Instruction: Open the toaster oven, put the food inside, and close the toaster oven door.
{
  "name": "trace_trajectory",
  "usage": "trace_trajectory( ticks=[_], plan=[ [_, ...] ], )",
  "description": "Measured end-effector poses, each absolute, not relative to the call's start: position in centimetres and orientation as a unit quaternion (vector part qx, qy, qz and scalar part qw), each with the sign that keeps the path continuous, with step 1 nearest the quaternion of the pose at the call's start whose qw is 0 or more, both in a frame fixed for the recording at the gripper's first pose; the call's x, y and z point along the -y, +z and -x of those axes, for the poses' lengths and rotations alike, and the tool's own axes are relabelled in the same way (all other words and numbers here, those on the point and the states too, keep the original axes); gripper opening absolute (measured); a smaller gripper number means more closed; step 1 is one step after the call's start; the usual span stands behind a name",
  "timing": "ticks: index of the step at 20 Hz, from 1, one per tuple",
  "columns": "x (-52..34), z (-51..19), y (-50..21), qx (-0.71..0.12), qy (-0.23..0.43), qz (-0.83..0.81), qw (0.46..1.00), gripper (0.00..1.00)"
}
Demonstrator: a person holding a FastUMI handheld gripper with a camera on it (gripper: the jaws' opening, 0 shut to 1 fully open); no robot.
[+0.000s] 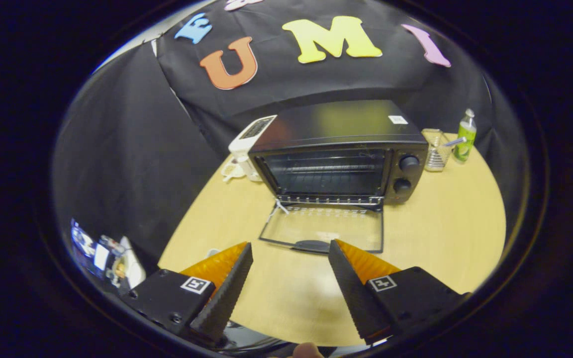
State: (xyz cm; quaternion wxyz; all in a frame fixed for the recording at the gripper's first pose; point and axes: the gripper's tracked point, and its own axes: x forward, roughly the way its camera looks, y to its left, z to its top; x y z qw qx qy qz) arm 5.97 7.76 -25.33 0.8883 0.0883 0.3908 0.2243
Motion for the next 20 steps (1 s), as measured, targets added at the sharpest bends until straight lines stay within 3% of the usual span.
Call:
trace_trajectory(
  ticks=[5,10,16,20],
  plan=[
    [-12.2,-2.2,-25.5,-0.476,0.296,-0.194,0.805,1.0],
    [-16.0,0.3,-30.7,-0.551,0.306,-0.211,0.747,1.0],
    [-19.3,0.7,-37.3,-0.6,0.299,-0.19,0.718,0.99],
    [-20.9,0.8,-38.8,-0.608,0.306,-0.186,0.708,0.86]
  ],
)
